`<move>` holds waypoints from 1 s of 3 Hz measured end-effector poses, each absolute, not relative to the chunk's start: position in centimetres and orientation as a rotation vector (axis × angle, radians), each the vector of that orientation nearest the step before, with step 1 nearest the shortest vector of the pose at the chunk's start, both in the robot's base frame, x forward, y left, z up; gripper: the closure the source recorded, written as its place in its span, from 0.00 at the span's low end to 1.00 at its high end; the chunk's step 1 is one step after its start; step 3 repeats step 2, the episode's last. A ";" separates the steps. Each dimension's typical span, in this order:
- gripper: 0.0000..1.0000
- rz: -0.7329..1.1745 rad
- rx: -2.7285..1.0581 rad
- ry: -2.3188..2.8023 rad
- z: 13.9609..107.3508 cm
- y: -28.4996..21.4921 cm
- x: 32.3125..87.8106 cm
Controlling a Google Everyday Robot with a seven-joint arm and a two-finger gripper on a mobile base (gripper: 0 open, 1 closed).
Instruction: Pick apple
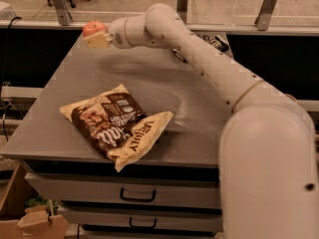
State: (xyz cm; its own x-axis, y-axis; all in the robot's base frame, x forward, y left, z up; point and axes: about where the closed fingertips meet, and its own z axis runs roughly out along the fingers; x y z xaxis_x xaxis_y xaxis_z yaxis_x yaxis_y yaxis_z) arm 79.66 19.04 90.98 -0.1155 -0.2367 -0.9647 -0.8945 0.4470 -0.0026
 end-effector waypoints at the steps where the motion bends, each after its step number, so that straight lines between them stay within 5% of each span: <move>1: 1.00 0.747 -1.059 1.501 93.7 13.2 76.2; 3: 1.00 0.655 -1.062 1.463 94.2 8.8 76.5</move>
Offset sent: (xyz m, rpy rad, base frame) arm -0.0282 -0.0396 0.0224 0.0204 -0.0756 0.0452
